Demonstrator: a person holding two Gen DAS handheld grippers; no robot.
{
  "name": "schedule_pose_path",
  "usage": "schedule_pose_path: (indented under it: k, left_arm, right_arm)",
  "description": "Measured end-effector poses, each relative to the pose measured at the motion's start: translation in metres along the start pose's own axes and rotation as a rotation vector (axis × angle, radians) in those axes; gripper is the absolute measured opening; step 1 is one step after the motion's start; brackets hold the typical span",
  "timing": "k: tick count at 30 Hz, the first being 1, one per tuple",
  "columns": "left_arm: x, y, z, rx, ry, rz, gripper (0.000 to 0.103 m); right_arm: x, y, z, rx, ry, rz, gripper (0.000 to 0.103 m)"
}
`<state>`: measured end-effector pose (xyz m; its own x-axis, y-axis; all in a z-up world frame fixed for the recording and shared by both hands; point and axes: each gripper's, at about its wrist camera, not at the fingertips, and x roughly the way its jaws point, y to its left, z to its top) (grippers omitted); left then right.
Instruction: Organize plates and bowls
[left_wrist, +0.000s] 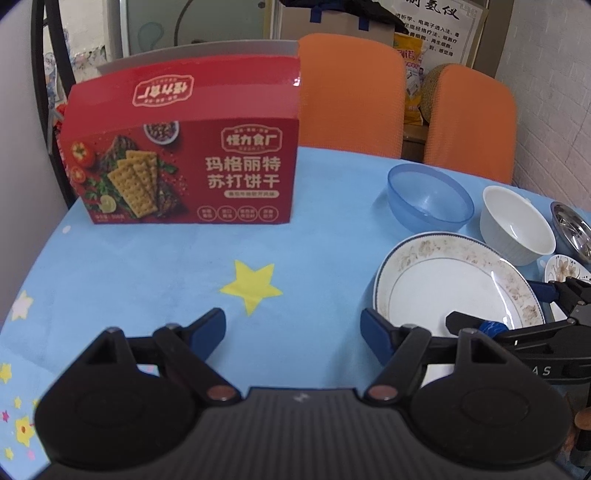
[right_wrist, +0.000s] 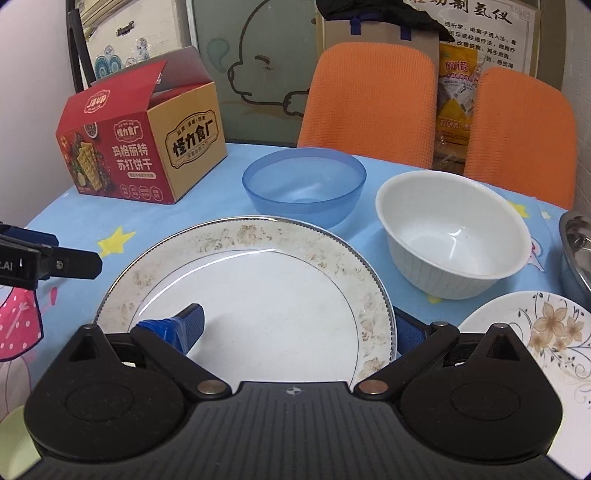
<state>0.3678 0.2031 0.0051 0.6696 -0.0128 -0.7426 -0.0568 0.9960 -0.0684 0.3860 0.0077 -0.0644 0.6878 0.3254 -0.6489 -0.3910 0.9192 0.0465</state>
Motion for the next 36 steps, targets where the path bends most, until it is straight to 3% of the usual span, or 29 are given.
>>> schedule_pose_path:
  k: [5,17,26,29,36]
  left_arm:
    - [0.004,-0.006,-0.002,-0.003,0.017,-0.025,0.074]
    - [0.039,-0.038,-0.007,0.034,0.082,-0.100,0.071]
    - [0.038,-0.043,-0.011,0.057,0.055,-0.107,0.062]
    - [0.036,-0.050,-0.012,0.079,0.042,-0.122,0.049]
    - [0.031,-0.060,-0.008,0.087,0.041,-0.074,0.045]
  right_arm:
    - [-0.002,0.003,0.000,0.031,0.011,0.044,0.089]
    - [-0.014,0.014,-0.023,-0.078,-0.011,-0.024,0.090]
    - [-0.018,0.017,-0.028,-0.077,-0.028,-0.036,0.091]
    - [-0.013,0.020,-0.027,-0.051,-0.017,0.001,0.091]
    - [-0.013,0.020,-0.024,-0.017,-0.005,0.018,0.091]
